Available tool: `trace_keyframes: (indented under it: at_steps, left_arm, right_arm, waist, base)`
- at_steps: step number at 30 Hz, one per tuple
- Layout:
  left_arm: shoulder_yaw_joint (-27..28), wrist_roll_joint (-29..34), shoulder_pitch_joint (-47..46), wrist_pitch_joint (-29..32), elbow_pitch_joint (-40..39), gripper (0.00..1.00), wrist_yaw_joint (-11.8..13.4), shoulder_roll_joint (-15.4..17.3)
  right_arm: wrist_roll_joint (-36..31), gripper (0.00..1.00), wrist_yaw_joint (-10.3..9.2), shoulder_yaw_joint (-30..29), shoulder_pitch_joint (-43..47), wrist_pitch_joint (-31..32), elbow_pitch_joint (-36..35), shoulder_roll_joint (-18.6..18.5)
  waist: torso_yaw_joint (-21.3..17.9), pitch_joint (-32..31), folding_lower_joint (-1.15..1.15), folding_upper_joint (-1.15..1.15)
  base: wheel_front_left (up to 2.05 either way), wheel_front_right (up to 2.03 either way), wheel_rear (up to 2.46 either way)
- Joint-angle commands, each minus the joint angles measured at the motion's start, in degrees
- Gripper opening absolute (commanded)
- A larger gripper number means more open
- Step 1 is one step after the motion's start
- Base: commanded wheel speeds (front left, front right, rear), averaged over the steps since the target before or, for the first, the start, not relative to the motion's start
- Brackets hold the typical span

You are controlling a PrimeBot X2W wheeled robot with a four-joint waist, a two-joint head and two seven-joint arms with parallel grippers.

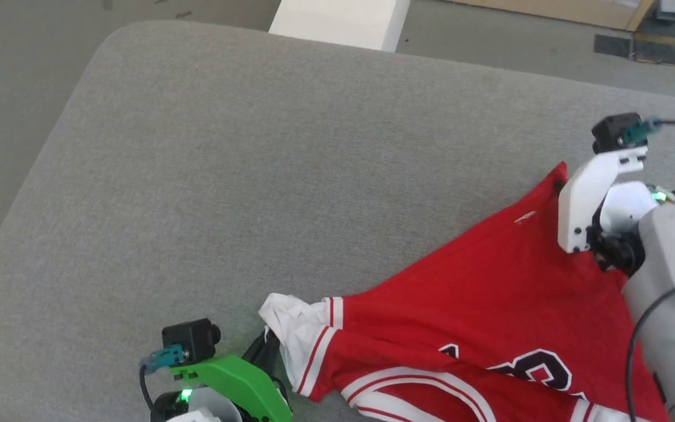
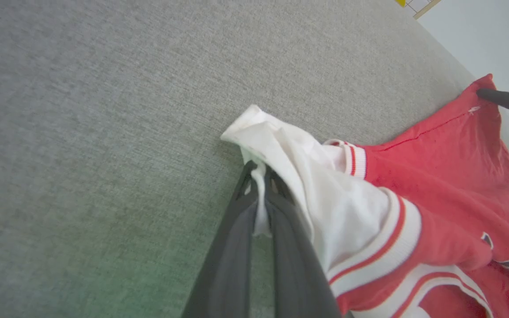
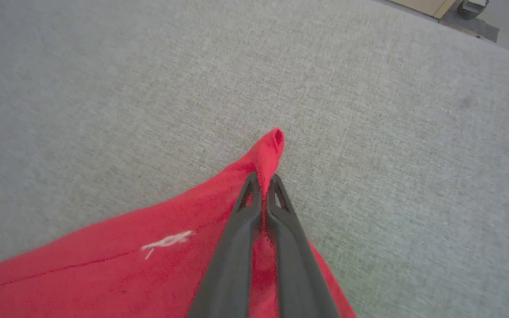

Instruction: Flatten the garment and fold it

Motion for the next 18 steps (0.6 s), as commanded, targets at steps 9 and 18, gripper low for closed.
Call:
trace_keyframes:
  at_steps: [9, 18]
  left_arm:
    - [1.5, -0.7, 2.2, 0.1, -1.8, 0.00, 1.6, 2.5]
    - [4.3, -0.2, 3.0, -2.3, -5.0, 0.00, 3.3, 4.2]
  right_arm:
    - [-1.2, 0.00, -0.09, -6.0, 15.8, -19.4, -13.5, 6.0]
    - [-1.6, 0.00, -0.09, -10.4, 31.7, -24.8, -30.7, 9.9]
  waist:
    - [-6.9, -6.0, 0.00, 0.00]
    - [-11.9, -9.1, 0.00, 0.00]
  base:
    - [0.00, 0.00, 0.00]
    - [0.00, 0.00, 0.00]
